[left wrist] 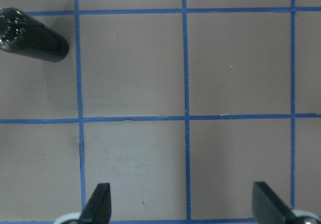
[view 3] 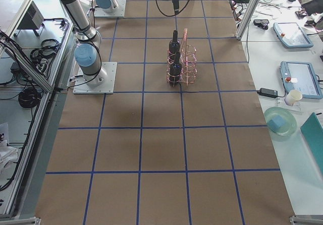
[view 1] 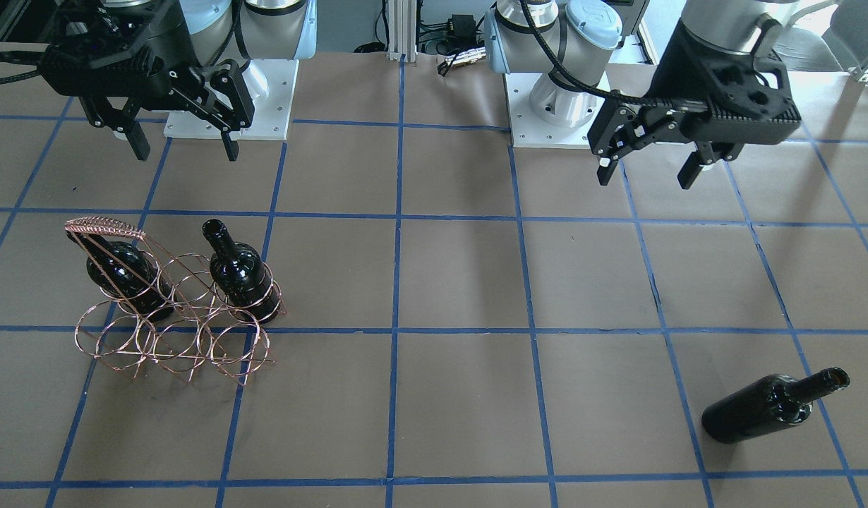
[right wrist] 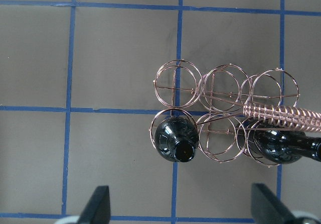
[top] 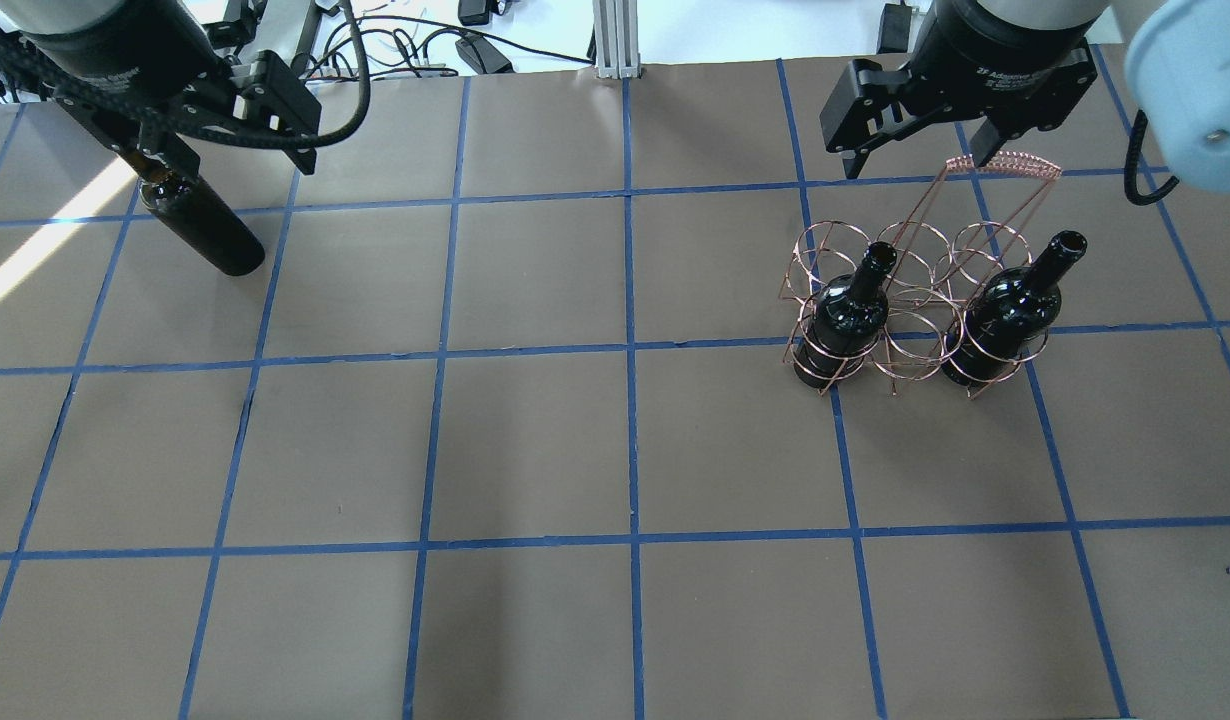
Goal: Place wine into wine basket
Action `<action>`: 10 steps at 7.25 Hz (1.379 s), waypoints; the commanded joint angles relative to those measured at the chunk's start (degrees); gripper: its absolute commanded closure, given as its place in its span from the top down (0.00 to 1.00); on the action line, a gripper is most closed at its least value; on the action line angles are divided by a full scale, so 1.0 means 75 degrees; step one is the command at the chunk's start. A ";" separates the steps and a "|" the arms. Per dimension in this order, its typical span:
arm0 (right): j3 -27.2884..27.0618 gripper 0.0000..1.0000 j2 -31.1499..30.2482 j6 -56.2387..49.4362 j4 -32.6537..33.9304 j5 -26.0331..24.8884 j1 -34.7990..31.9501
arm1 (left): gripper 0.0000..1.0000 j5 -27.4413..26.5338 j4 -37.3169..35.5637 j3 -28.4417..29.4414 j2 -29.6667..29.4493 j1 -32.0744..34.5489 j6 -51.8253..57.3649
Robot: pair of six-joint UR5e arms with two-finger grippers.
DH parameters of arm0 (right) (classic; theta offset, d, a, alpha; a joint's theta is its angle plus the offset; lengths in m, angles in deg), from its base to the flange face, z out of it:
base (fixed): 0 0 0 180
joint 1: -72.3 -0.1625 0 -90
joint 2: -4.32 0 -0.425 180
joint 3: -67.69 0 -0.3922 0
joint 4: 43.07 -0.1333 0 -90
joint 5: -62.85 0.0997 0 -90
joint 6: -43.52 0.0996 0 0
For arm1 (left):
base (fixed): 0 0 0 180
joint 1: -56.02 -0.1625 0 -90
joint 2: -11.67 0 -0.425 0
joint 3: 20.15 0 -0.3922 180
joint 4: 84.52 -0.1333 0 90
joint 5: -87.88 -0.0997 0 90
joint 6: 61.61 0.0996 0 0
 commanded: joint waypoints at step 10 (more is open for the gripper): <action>-0.0044 1.00 -0.0008 0.0002 -0.0024 0.0134 -0.0014 | 0.97 -0.0026 -0.1358 0.2104 -0.3786 -0.2395 0.2882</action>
